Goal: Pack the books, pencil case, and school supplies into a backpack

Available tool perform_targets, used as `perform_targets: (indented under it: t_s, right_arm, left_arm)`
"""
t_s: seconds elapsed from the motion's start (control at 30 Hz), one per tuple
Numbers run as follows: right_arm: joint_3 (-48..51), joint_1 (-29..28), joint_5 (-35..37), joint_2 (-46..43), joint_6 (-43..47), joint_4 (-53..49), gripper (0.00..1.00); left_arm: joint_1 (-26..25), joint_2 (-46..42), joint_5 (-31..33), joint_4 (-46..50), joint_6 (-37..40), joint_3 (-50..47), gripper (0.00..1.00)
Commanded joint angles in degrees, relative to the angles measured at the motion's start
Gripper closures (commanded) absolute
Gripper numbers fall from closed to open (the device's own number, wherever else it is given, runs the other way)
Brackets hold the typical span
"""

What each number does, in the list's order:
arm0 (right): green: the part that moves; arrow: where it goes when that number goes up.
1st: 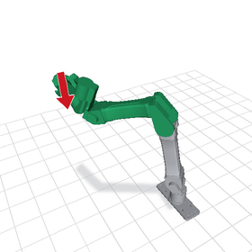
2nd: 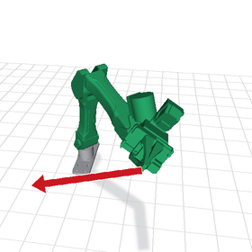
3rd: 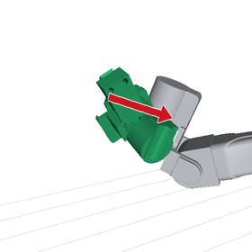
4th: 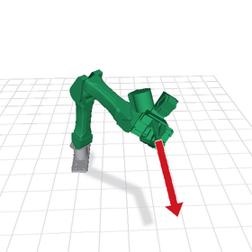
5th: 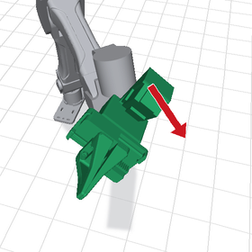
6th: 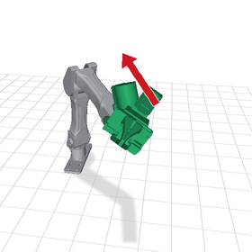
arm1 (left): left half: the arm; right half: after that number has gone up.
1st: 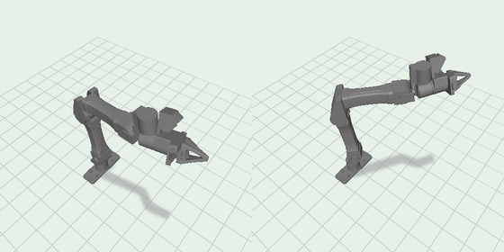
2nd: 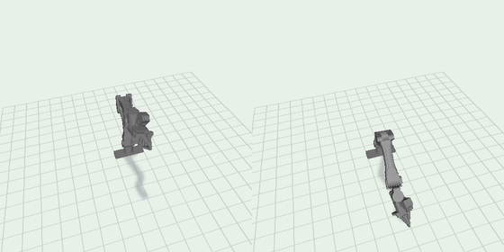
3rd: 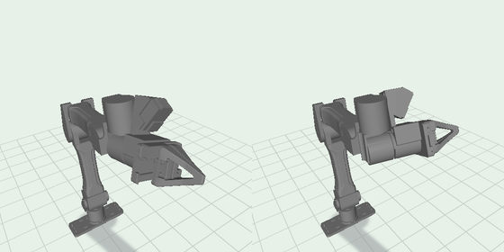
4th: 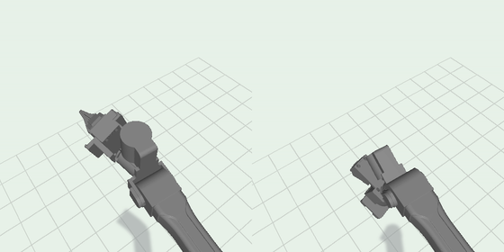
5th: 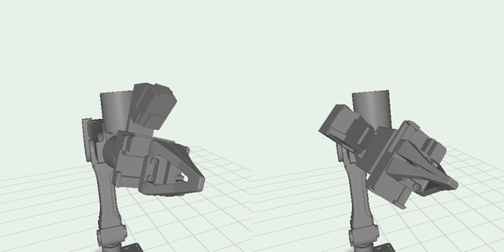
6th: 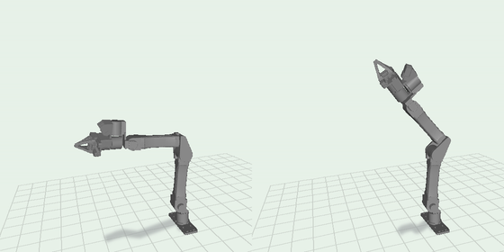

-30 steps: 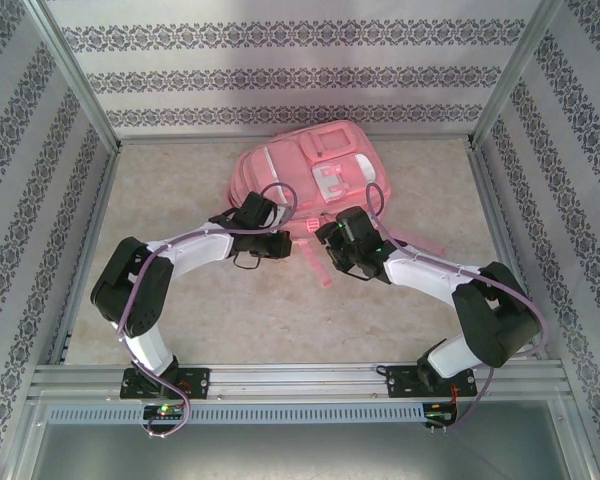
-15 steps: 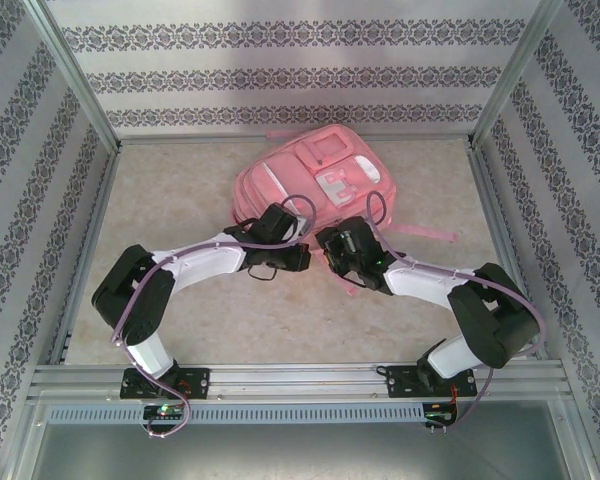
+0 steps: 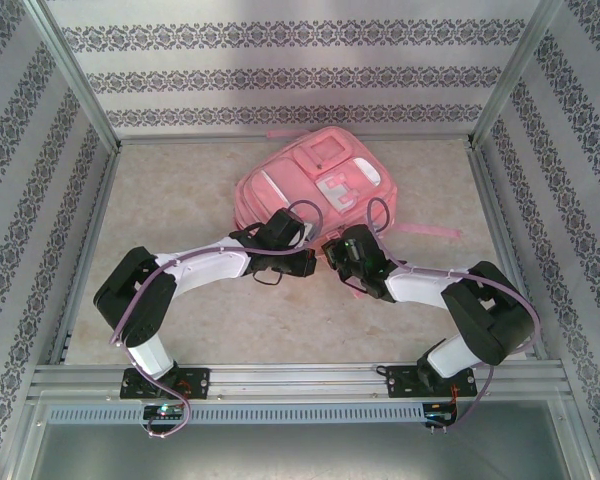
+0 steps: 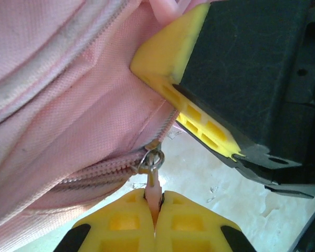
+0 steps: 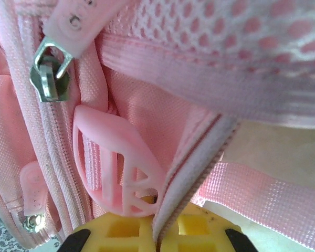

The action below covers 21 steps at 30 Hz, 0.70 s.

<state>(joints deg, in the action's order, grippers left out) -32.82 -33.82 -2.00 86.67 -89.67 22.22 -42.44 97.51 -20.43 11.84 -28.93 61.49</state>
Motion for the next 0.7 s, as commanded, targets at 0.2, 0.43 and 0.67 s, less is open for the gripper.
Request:
perform_targets:
  t_s: [0.2, 0.43, 0.67]
  right_arm:
    - [0.83, 3.29, 3.26, -0.38, 4.23, -6.13, 1.00]
    - [0.65, 4.29, 2.89, -0.62, 5.79, -8.13, 1.00]
    - [0.18, 4.66, 2.53, -1.60, 6.74, -9.84, 1.00]
  left_arm:
    - [-0.81, -1.01, 2.08, 1.68, 3.04, 0.50, 1.00]
    - [0.22, -2.63, 2.93, 2.70, 3.37, -1.20, 1.00]
    - [0.95, -3.29, 1.77, 2.70, 3.09, -2.50, 1.00]
